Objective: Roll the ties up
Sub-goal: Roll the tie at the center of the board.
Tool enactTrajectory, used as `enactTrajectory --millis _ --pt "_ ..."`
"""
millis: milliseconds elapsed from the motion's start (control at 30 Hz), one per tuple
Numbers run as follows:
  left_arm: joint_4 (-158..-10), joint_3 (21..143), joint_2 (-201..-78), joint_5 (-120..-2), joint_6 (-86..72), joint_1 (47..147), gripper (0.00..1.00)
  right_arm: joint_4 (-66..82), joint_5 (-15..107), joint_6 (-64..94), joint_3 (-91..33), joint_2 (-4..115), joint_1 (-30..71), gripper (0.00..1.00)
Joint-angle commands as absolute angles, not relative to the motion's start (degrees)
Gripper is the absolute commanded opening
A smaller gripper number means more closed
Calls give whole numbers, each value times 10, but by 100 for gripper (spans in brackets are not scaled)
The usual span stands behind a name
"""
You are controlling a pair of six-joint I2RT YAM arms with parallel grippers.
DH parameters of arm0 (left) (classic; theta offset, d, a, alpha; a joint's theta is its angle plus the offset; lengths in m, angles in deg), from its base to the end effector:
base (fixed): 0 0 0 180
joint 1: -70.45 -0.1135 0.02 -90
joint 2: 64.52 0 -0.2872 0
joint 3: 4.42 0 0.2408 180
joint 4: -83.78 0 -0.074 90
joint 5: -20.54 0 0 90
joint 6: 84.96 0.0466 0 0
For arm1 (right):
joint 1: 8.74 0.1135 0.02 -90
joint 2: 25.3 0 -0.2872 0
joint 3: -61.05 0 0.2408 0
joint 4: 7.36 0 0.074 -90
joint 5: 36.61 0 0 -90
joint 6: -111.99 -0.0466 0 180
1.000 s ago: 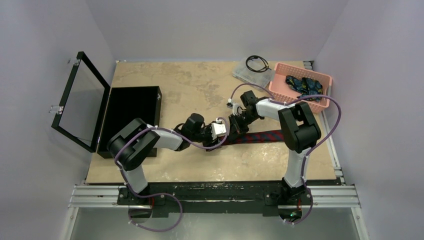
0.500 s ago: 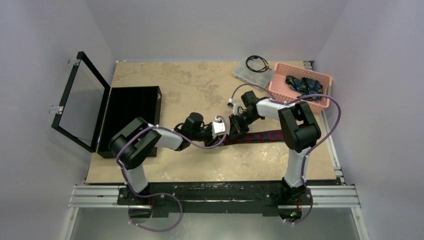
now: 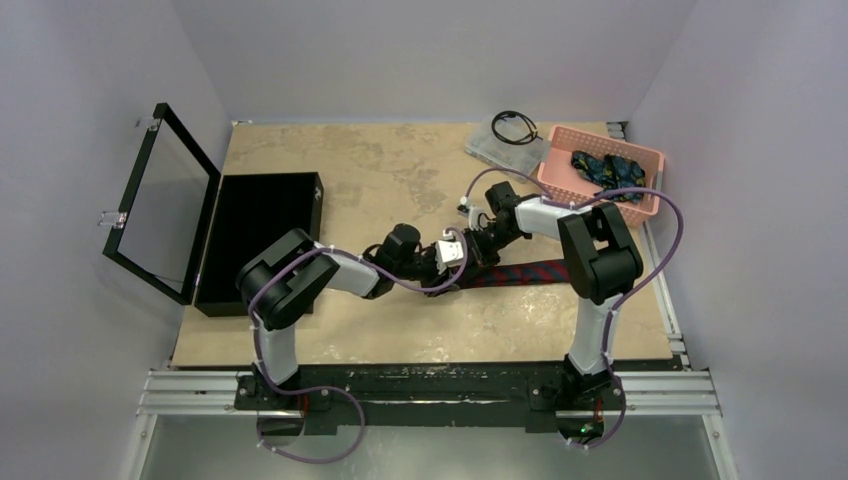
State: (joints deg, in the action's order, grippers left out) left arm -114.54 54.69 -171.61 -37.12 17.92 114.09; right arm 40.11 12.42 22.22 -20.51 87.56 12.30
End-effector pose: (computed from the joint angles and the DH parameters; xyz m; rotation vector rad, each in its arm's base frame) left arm 0.2463 -0.2693 0.1530 1.3055 1.6813 -0.9105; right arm 0.3237 0.1573 0.1459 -0.6353 2.8101 1.1090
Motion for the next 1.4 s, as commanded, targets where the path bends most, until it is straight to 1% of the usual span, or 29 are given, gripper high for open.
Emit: enactTrajectory --millis 0,100,267,333,500,567,600,633,767,900,1000,1033,1133,1267,1367 --pt "-1174 551 -1762 -368 183 1163 46 337 200 255 -179 909 137 0" --pt "-1196 542 -1771 -373 168 1162 46 335 199 253 -176 909 138 0" --pt "-1233 533 -1786 -363 157 1162 43 336 197 256 -170 912 138 0" --pt "-1207 540 -1787 -388 172 1164 40 338 190 257 -171 911 137 0" --pt "-1076 553 -1755 -475 222 1163 28 353 150 251 -183 891 137 0" --pt "-1025 554 -1743 -485 239 1163 26 362 146 250 -188 880 135 5" --pt "-1007 554 -1739 -489 245 1162 25 365 144 250 -189 874 134 11" --pt "-988 556 -1739 -494 251 1162 25 371 141 250 -189 867 132 16" --pt "-901 595 -1767 -512 268 1160 24 406 129 267 -196 858 97 27" --pt "-879 605 -1771 -502 264 1156 23 465 123 309 -212 840 48 31" --pt "-867 609 -1772 -504 268 1157 24 502 103 329 -220 816 32 34" --pt "-862 611 -1773 -504 272 1157 24 509 95 330 -221 806 32 36" --pt "-848 621 -1777 -508 274 1156 25 481 50 274 -210 781 34 46" --pt "-832 636 -1782 -508 270 1158 25 410 5 180 -186 775 42 47" --pt "-829 637 -1783 -512 272 1158 26 384 3 162 -176 785 58 47"
